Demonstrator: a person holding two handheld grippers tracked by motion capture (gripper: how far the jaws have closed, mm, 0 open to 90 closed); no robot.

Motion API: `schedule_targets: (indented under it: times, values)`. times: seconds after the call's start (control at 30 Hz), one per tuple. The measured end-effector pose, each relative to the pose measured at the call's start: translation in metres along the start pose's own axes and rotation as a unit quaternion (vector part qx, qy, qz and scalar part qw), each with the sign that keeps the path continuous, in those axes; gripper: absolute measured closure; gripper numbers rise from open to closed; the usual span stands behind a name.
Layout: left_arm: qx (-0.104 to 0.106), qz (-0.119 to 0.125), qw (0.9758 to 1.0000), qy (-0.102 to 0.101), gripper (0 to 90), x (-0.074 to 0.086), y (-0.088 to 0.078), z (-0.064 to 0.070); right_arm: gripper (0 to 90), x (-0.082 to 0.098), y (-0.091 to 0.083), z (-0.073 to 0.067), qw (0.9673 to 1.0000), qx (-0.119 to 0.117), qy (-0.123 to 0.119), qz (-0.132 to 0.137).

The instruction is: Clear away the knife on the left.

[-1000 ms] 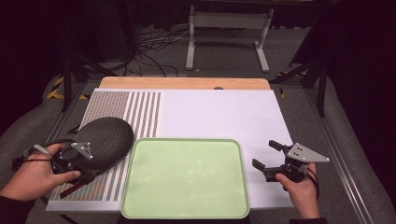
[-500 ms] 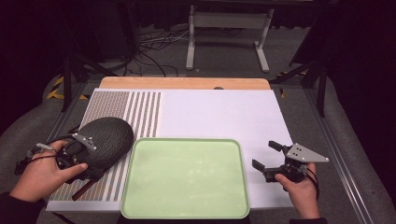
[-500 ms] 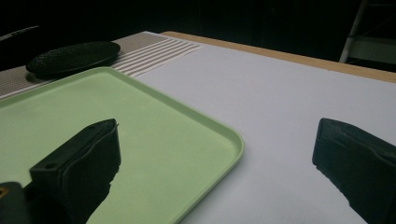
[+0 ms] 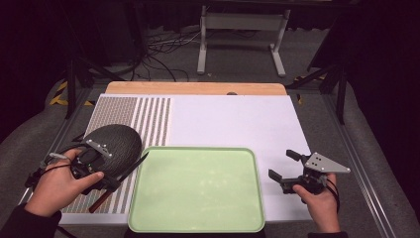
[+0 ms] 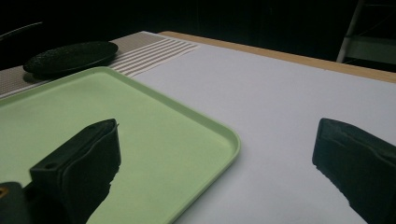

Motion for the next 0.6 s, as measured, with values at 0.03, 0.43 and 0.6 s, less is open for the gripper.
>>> schedule_targets:
  times: [0.03,0.43,0.6]
  values:
    - [0.002,0.002,1.0,0.003,77.8,-0.002,0.001,0.001,1.9,0.0,0.0,0.0,1.0,0.0,0.0,-0.001]
    - [0.017,0.017,0.9997,0.005,77.8,-0.019,0.012,0.02,1.9,0.0,0.0,0.0,1.0,0.0,-0.001,0.0]
    - [0.03,0.02,0.9993,0.008,77.8,-0.024,0.02,0.024,1.9,0.0,-0.001,0.0,1.0,0.002,0.001,0.0]
Point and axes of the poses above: each handheld gripper's, and its own axes: y roughly forward along the jaws, x roughly out of its underside, z roughly to its right, the point moved 2 cm from there along y, roughly forward along the jaws, and after that the axes turned 8 degrees about -x, right-handed, at the moved point
